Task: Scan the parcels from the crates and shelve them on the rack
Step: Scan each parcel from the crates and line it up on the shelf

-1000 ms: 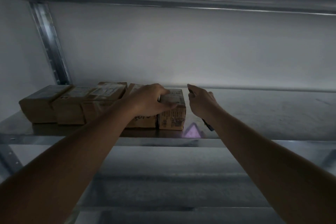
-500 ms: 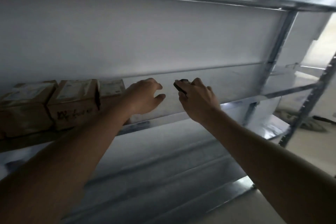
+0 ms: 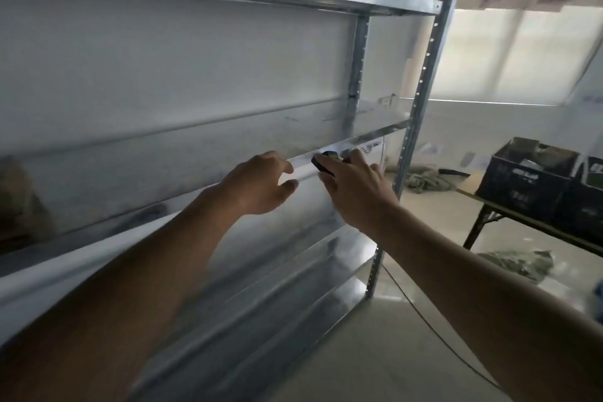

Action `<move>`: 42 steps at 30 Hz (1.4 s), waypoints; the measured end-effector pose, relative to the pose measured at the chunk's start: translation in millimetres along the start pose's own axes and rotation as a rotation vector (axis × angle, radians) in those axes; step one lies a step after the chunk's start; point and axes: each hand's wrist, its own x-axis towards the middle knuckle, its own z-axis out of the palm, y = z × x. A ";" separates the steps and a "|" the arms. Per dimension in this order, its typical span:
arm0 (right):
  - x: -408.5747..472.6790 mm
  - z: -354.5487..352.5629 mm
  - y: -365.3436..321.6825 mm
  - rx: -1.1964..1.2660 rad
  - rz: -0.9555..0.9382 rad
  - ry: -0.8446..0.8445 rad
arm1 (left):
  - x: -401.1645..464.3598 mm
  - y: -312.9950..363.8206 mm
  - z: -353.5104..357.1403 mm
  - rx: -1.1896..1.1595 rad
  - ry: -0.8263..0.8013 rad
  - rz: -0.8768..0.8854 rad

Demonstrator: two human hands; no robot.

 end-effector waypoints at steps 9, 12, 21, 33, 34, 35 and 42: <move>-42.4 -43.1 187.5 -0.113 0.164 -0.003 | 100.1 177.9 68.8 -0.047 -0.075 0.187; -51.0 -53.7 243.8 -0.136 0.248 -0.009 | 137.6 233.7 85.7 -0.050 -0.096 0.267; -47.9 -70.2 418.6 -0.237 0.549 -0.002 | 279.2 376.0 156.7 0.009 -0.133 0.553; -26.3 -90.3 651.8 -0.319 0.848 0.088 | 472.5 578.8 247.2 -0.124 -0.230 0.828; -27.0 -90.9 670.9 -0.314 0.866 0.095 | 484.1 596.5 254.3 -0.119 -0.238 0.843; -27.9 -91.6 690.0 -0.312 0.883 0.098 | 496.0 614.5 262.0 -0.118 -0.241 0.862; -29.9 -95.9 851.5 -0.319 0.954 0.090 | 578.6 744.9 327.4 -0.127 -0.293 0.871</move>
